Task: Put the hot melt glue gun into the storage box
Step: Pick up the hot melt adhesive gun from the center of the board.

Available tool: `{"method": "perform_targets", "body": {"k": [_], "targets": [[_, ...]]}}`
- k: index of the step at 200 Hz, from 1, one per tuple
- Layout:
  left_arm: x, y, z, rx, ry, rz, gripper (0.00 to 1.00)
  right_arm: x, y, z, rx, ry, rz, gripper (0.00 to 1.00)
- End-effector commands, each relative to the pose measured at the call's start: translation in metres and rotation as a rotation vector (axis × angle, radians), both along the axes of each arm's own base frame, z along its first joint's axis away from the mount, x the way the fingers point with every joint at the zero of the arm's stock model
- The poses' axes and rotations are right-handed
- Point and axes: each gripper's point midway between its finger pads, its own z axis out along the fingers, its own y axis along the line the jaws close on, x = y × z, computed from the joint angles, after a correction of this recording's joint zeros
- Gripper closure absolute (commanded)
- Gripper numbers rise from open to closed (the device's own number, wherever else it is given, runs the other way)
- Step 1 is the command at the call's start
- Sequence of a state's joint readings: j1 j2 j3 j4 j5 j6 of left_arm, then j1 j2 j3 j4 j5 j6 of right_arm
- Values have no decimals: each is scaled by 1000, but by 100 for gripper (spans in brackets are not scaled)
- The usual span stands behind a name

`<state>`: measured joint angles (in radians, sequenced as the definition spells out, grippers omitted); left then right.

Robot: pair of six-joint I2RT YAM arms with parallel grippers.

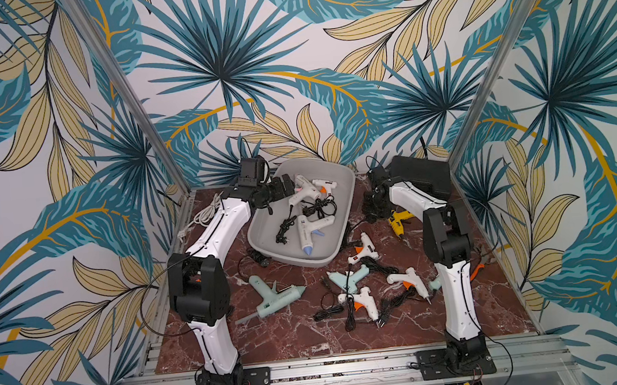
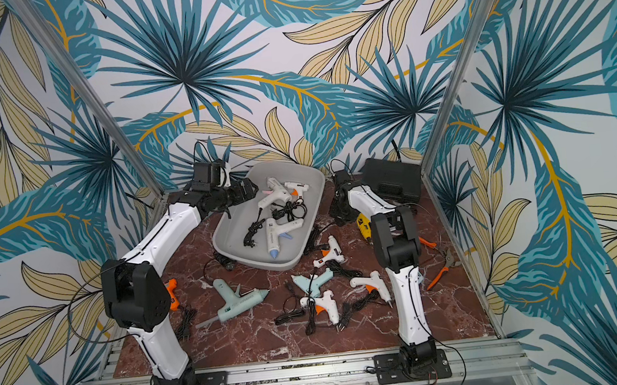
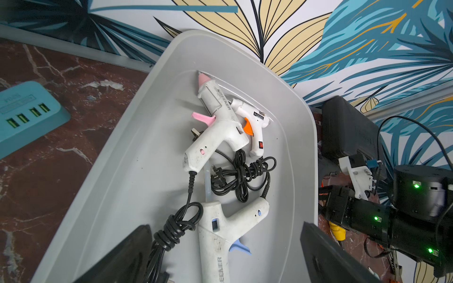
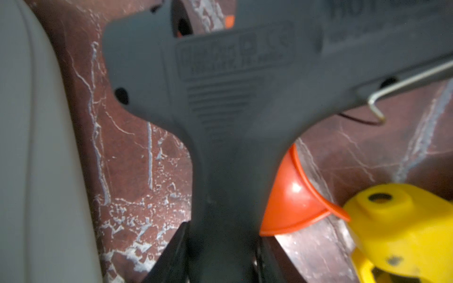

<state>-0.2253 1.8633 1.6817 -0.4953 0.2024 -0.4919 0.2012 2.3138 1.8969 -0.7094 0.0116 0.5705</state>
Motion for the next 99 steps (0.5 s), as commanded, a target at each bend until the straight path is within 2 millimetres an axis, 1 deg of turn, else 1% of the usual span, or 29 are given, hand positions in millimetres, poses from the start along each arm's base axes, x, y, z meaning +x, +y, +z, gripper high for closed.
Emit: {"method": "perform_targets", "body": {"k": [1, 31, 45, 68, 89, 99], "targets": [[-1, 6, 19, -15, -47, 31, 0, -20, 3, -22, -12, 106, 39, 59], [-4, 7, 22, -12, -51, 25, 0, -17, 9, -24, 12, 107, 64, 65], [-4, 6, 23, -12, -54, 24, 0, -16, 11, -21, 13, 95, 79, 68], [-6, 4, 27, -22, -60, 13, 0, -15, 13, -5, -5, 37, 111, 78], [-10, -3, 31, -50, -70, -7, 1, -14, 11, 19, -9, -44, 128, 88], [-11, -7, 34, -61, -80, -15, 4, -14, 12, 29, -8, -85, 140, 95]]}}
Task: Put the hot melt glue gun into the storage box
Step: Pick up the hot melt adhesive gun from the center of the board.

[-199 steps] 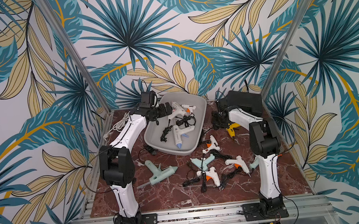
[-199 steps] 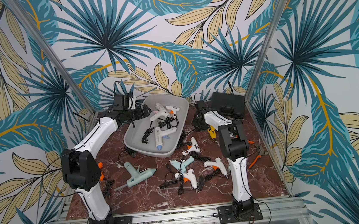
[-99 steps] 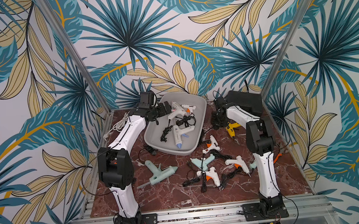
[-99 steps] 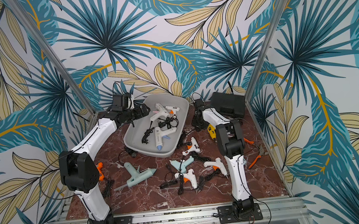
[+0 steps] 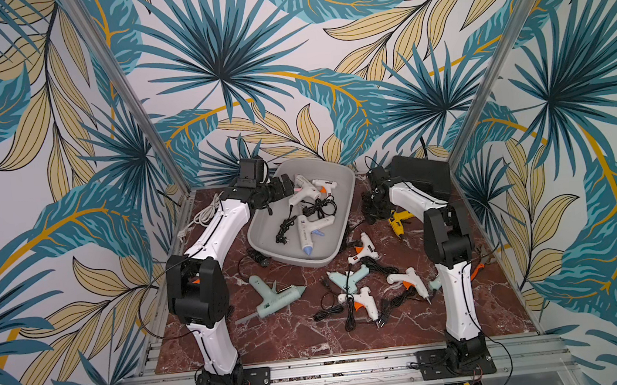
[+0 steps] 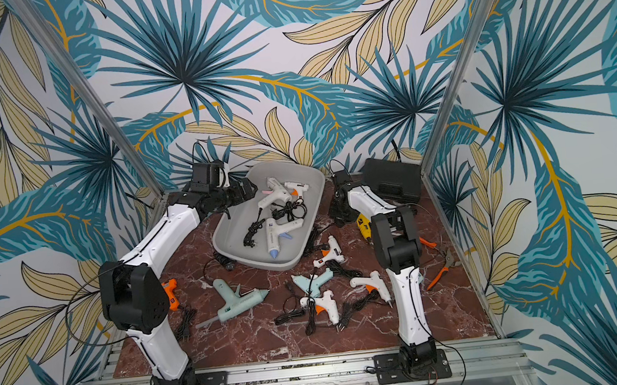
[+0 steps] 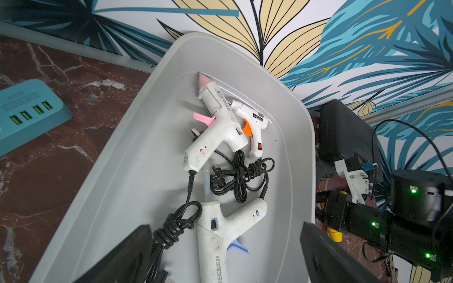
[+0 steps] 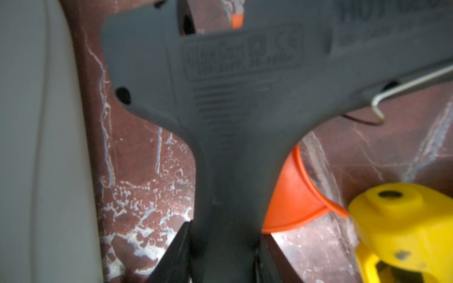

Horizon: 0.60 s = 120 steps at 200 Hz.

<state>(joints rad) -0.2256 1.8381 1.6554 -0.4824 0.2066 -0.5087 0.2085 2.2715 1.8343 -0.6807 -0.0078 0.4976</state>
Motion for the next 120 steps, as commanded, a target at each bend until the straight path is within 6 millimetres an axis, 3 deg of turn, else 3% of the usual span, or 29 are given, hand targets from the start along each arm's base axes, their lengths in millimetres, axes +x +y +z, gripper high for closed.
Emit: {"method": "perform_targets", "body": {"k": [1, 8, 66, 120], "targets": [[-7, -7, 30, -44, -76, -22, 4, -5, 6, 27, 2, -81, 59, 95], [-8, -10, 31, -49, -81, -31, 5, -5, 6, 34, 5, -110, 68, 100], [-17, -32, 43, -84, -103, -96, 10, -4, 16, 84, 57, -322, 142, 100], [-28, -65, 58, -149, -128, -217, 14, -17, 26, 129, 45, -484, 224, 100]]}}
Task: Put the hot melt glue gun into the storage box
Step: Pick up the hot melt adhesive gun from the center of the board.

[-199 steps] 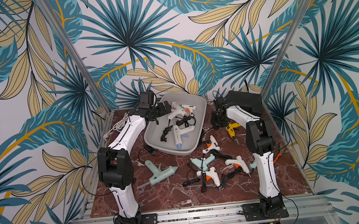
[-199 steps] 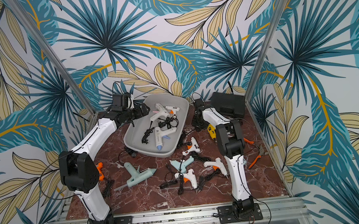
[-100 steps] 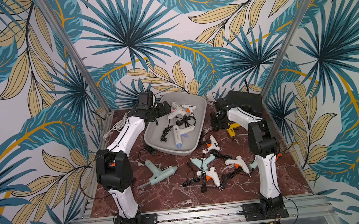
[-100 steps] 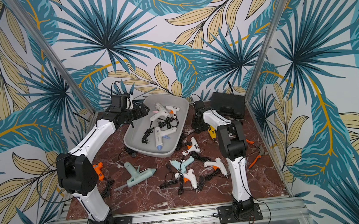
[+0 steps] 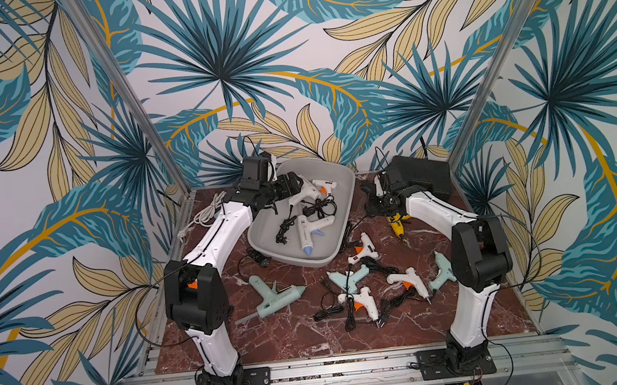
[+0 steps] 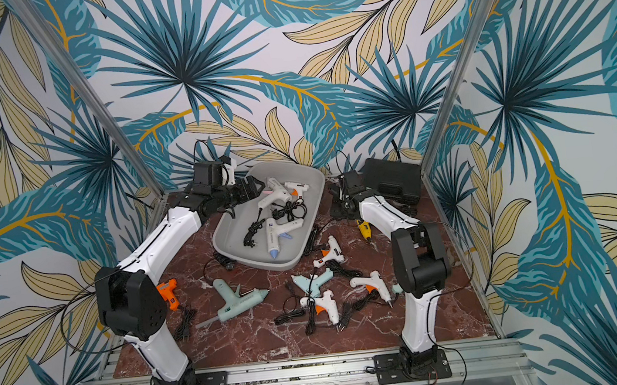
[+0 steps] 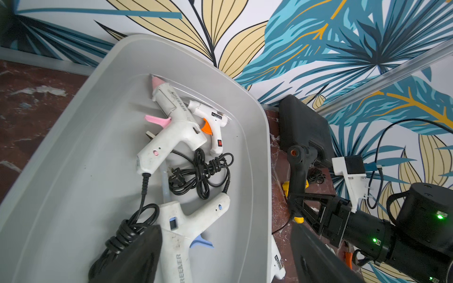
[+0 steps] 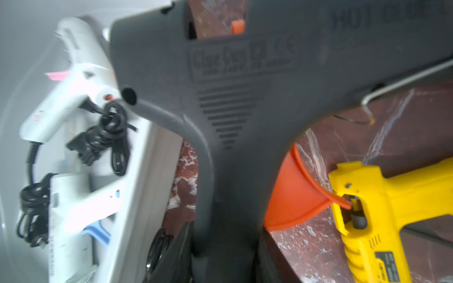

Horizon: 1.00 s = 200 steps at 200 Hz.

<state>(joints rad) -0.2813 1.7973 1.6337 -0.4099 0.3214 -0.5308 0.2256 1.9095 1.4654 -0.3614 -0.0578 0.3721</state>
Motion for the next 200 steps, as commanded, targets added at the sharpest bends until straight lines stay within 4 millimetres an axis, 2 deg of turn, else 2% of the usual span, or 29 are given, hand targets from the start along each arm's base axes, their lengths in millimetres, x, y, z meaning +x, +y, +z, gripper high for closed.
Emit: {"method": "perform_targets", "body": {"k": [1, 53, 72, 75, 87, 111, 151, 200], "targets": [[-12, -20, 30, -50, -68, -81, 14, 3, 13, 45, -1, -173, 71, 100], [-37, -60, 55, -137, -138, -255, 16, -24, 40, 106, 6, -398, 202, 100], [-49, -73, 63, -143, -160, -317, 9, -35, 55, 129, 10, -483, 260, 100], [-48, -75, 70, -149, -192, -324, 8, -37, 58, 133, 10, -498, 272, 100], [-54, -83, 77, -156, -225, -354, 4, -44, 67, 147, 12, -549, 305, 100], [-67, -95, 90, -164, -274, -409, 3, -55, 84, 174, 8, -637, 353, 100], [-82, -104, 107, -197, -373, -434, 6, -70, 105, 206, 21, -732, 387, 100], [-84, -105, 112, -265, -416, -424, 12, -84, 128, 232, 47, -792, 426, 100]]}}
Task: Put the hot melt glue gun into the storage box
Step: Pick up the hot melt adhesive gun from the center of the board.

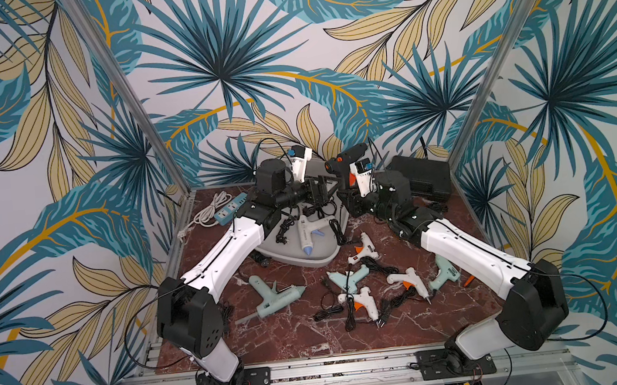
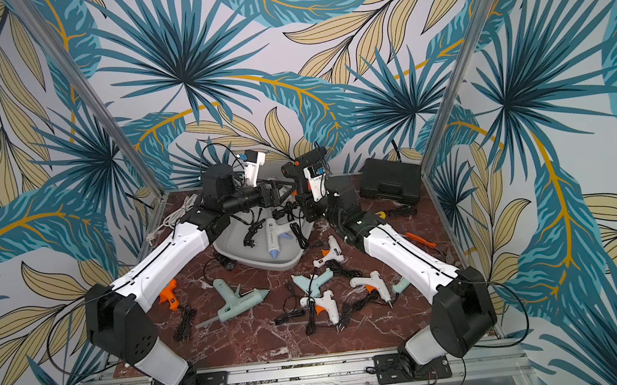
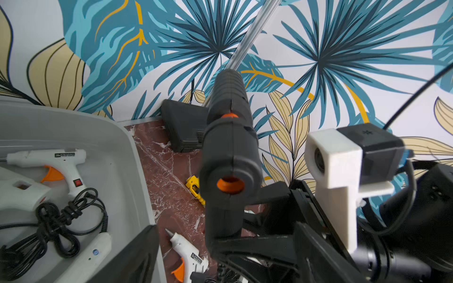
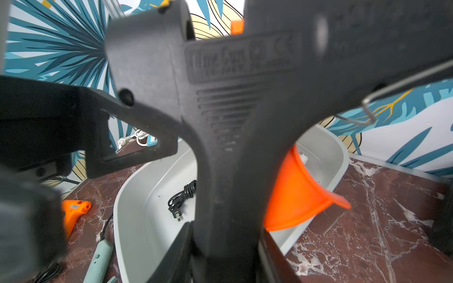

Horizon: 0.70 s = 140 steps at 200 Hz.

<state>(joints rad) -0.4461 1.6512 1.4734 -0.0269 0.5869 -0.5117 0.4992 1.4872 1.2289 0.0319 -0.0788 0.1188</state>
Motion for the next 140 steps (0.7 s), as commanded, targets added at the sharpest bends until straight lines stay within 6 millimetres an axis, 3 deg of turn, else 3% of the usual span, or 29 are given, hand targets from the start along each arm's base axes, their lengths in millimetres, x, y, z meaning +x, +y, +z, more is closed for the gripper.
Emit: {"method": "perform_targets", "body": {"k": [1, 39, 85, 111, 140], "targets": [[-5, 0, 25, -68, -83, -9, 12, -7, 8, 55, 55, -153, 15, 100], [-6, -3, 26, -107, -98, -20, 13, -15, 23, 65, 72, -174, 46, 100], [-8, -3, 30, -128, -106, -31, 26, -22, 38, 75, 99, -187, 73, 100], [-10, -2, 35, -135, -115, -30, 44, -24, 45, 78, 102, -186, 91, 100], [-13, 1, 42, -138, -135, -19, 73, -26, 46, 80, 106, -180, 86, 100]]}}
